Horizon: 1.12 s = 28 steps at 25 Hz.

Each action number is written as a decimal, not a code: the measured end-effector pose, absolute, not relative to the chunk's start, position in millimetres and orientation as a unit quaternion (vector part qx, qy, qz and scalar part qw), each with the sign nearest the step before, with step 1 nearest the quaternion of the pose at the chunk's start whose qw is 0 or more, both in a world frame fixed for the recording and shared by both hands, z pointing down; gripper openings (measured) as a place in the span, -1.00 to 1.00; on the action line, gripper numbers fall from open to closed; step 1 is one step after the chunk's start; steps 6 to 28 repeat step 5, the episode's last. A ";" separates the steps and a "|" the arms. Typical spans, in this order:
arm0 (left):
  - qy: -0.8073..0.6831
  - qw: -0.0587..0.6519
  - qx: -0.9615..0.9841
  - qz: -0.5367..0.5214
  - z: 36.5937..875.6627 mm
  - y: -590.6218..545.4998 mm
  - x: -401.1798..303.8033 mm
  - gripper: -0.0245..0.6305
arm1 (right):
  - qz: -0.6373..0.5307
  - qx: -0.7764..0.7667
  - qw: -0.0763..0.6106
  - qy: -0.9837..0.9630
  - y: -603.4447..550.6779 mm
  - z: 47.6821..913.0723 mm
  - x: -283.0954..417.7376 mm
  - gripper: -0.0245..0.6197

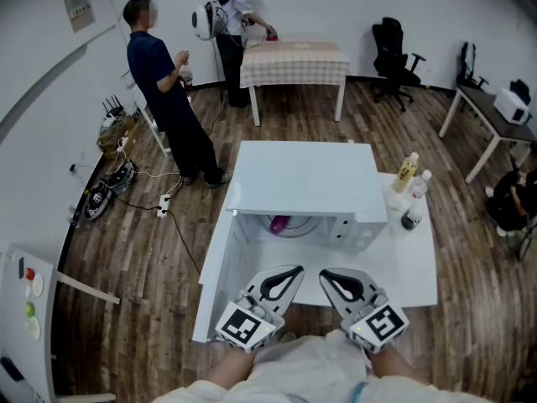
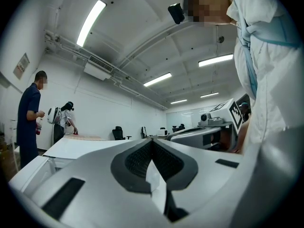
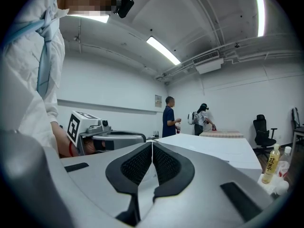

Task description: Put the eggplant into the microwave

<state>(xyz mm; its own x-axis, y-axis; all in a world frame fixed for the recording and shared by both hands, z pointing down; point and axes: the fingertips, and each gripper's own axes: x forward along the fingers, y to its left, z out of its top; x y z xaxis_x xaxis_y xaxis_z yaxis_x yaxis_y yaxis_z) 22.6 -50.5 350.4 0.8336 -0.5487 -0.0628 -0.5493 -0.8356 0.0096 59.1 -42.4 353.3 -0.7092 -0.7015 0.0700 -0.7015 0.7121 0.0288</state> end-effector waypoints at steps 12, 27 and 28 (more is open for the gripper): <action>0.285 0.002 -0.958 0.029 350.8 -51.4 22.5 -0.92 | 0.001 0.379 0.039 -0.924 -42.8 353.3 59.2 -0.81; 0.285 0.002 -0.958 0.029 350.8 -51.4 22.5 -0.92 | 0.001 0.379 0.039 -0.924 -42.8 353.3 59.2 -0.81; 0.285 0.002 -0.958 0.029 350.8 -51.4 22.5 -0.92 | 0.001 0.379 0.039 -0.924 -42.8 353.3 59.2 -0.81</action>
